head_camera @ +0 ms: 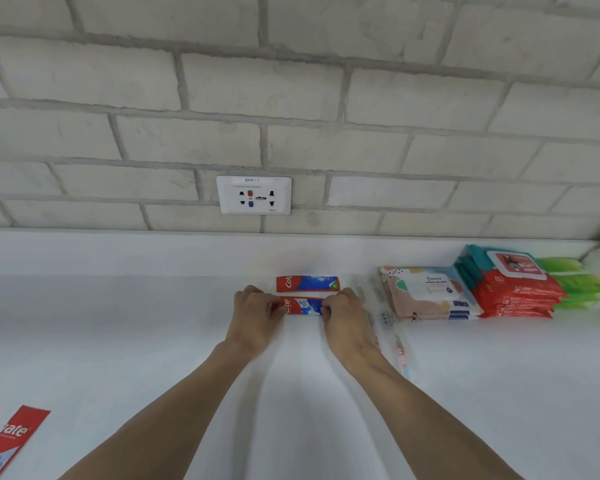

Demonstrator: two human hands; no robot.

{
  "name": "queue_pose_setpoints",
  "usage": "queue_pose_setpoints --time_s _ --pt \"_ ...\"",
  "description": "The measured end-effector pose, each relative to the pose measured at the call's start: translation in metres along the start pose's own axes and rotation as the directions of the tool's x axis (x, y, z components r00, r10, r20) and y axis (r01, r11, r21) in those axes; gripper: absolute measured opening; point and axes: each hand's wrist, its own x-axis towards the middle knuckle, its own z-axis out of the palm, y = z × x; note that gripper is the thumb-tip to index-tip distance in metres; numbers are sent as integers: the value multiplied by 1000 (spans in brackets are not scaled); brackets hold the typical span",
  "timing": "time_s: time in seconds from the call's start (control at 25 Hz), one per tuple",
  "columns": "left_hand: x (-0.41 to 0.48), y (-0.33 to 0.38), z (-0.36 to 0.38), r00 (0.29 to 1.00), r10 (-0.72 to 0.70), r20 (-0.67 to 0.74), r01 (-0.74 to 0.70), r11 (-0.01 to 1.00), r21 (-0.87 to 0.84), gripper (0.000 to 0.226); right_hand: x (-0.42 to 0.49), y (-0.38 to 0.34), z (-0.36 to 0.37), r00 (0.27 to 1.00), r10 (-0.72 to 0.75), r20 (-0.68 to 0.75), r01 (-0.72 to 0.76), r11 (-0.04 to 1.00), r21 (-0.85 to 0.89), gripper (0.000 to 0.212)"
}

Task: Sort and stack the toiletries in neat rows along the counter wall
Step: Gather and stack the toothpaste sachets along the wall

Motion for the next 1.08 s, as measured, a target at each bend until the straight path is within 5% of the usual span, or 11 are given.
queue_pose_setpoints --time_s 0.6,0.84,1.08 --pt "8 -1 7 1000 18 -4 -18 1000 5 23 7 -5 4 999 5 -31 -7 998 -64 26" --pt "-2 -6 -1 994 -109 -26 105 988 -117 30 1 -13 -1 999 -25 -38 21 995 -96 25" --pt "-40 -7 -36 997 -45 -67 40 996 -79 23 -30 -27 -8 987 -155 -38 156 987 24 26"
